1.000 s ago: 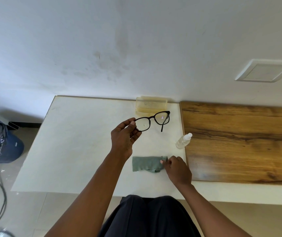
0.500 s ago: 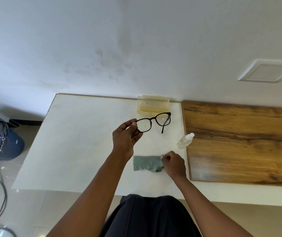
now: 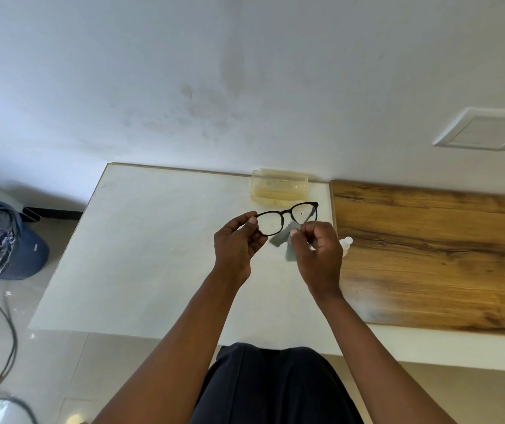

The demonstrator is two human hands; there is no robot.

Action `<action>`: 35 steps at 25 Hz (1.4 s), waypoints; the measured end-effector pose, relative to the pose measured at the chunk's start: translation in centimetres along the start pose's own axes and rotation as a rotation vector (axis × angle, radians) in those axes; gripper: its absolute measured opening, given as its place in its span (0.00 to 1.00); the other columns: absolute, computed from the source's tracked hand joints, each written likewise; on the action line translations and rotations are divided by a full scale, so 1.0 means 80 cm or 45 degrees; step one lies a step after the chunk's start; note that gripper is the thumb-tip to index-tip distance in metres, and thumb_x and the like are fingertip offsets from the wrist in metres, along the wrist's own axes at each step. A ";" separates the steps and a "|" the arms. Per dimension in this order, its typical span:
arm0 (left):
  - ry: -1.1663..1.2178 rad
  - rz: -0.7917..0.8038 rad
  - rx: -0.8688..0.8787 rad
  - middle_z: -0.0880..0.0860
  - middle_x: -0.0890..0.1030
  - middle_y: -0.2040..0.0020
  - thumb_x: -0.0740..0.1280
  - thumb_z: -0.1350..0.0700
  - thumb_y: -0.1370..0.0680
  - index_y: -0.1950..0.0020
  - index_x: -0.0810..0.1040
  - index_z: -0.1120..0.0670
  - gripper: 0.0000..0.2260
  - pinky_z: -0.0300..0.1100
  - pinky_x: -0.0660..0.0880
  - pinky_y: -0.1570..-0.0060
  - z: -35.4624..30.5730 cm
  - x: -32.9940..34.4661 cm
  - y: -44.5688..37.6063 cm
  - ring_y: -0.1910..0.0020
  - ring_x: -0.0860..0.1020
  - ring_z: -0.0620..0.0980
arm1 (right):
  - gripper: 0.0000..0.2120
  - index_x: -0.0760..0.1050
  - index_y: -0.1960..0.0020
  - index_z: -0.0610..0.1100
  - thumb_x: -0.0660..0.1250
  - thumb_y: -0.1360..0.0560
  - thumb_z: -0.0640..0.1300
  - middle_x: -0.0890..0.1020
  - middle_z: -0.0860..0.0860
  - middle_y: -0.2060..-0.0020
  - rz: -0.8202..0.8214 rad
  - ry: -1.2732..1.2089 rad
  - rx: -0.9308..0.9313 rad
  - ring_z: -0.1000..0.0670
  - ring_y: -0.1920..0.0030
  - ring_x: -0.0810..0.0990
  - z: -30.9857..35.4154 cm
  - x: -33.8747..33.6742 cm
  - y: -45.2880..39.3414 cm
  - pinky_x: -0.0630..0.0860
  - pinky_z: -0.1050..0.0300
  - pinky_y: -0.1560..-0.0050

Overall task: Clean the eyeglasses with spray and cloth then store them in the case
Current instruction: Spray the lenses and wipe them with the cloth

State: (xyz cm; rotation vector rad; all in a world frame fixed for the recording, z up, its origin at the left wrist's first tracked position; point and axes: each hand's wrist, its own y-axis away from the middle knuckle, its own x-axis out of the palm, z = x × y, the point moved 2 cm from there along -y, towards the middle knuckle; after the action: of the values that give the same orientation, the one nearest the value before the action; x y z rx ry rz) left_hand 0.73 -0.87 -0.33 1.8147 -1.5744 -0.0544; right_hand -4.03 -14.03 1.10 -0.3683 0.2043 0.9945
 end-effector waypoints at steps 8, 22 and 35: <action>-0.013 0.015 0.011 0.54 0.74 0.68 0.65 0.64 0.24 0.53 0.80 0.58 0.05 0.42 0.80 0.60 -0.001 0.002 0.001 0.67 0.74 0.50 | 0.04 0.75 0.65 0.36 0.70 0.32 0.31 0.73 0.49 0.57 -0.008 0.014 0.048 0.52 0.61 0.75 0.008 0.007 -0.002 0.67 0.79 0.63; -0.045 0.040 0.022 0.54 0.73 0.68 0.65 0.65 0.24 0.53 0.80 0.58 0.05 0.43 0.81 0.58 -0.002 0.007 0.008 0.68 0.74 0.50 | 0.04 0.79 0.58 0.32 0.71 0.31 0.33 0.80 0.37 0.61 -0.061 0.319 -0.261 0.44 0.62 0.80 0.026 0.019 -0.002 0.73 0.62 0.59; 0.005 0.041 0.029 0.53 0.75 0.71 0.65 0.65 0.24 0.53 0.80 0.59 0.05 0.43 0.81 0.61 -0.008 0.005 0.004 0.71 0.75 0.48 | 0.16 0.77 0.44 0.32 0.70 0.31 0.28 0.78 0.34 0.56 0.291 0.717 -0.496 0.37 0.55 0.79 0.026 0.021 0.021 0.79 0.43 0.60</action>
State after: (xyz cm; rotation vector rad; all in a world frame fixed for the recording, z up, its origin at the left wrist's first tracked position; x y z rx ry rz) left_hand 0.87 -0.92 0.48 1.8052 -1.6066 -0.0181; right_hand -4.53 -11.07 2.14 -1.0003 0.5739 1.1386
